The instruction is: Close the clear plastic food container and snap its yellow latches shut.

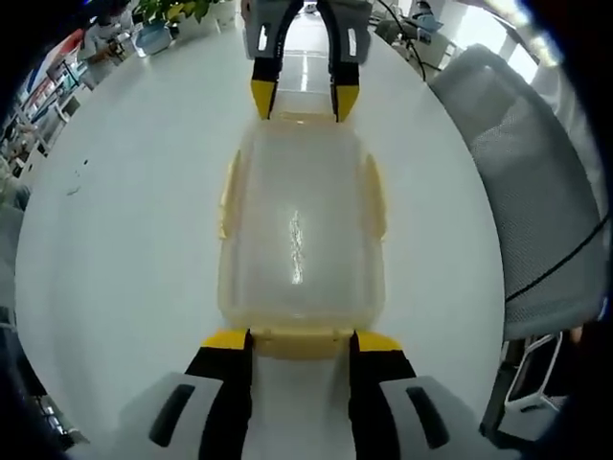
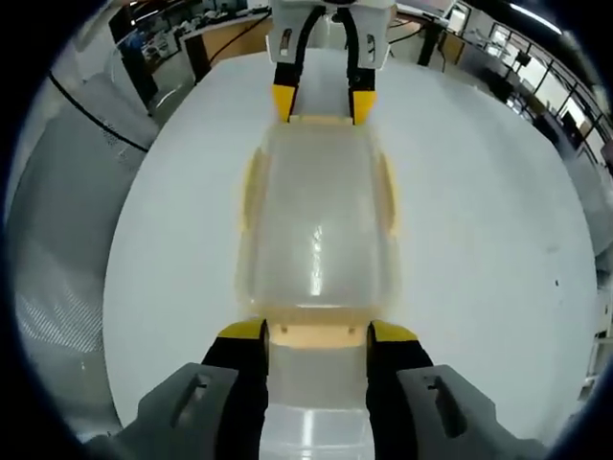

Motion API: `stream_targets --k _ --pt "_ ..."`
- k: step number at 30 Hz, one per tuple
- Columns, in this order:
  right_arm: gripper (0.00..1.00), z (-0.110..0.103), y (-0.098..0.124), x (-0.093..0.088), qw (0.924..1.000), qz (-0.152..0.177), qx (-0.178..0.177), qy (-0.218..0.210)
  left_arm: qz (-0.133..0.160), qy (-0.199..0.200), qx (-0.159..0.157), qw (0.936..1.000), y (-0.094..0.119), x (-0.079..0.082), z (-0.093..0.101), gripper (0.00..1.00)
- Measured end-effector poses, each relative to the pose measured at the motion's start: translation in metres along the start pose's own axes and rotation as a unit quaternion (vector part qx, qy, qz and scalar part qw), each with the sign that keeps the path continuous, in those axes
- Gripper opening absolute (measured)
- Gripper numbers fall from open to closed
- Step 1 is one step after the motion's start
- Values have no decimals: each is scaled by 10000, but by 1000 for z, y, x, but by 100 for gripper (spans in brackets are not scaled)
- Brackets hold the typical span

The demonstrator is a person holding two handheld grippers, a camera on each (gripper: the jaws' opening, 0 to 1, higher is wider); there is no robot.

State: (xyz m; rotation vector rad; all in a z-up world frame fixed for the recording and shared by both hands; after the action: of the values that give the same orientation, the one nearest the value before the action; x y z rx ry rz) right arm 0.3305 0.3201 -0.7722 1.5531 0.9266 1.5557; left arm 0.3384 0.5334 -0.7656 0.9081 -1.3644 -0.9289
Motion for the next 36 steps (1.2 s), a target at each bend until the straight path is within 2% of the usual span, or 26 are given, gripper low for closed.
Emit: stream_targets --k 11,16,23,30,36 --pt "36 1 24 6 9998 197 -68 43 156 29 148 9998 24 10 1 34" --pt "36 2 43 9 9993 260 -177 211 242 99 287 9992 41 20 4 34" --pt "36 -3 67 9 9984 354 -295 330 183 58 446 9988 56 39 9 34" --pt "36 -10 97 -14 9980 353 -414 332 193 -47 510 9985 53 74 12 34" --pt "36 -15 119 -44 9982 284 -457 255 325 -110 453 9984 42 108 13 34"
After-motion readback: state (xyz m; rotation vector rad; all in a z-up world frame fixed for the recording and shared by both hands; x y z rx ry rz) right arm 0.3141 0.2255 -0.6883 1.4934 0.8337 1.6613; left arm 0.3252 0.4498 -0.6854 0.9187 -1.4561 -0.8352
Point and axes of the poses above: the point that each gripper's makers call its tool centre point, and the gripper's own axes: y roughly backward along the fingers, z roughly to its right, x roughly out of its top, the point moved 8 cm from there along y, roughly backward along the fingers, and after that the axes turned 5 degrees about z, right-handed, at the moved point
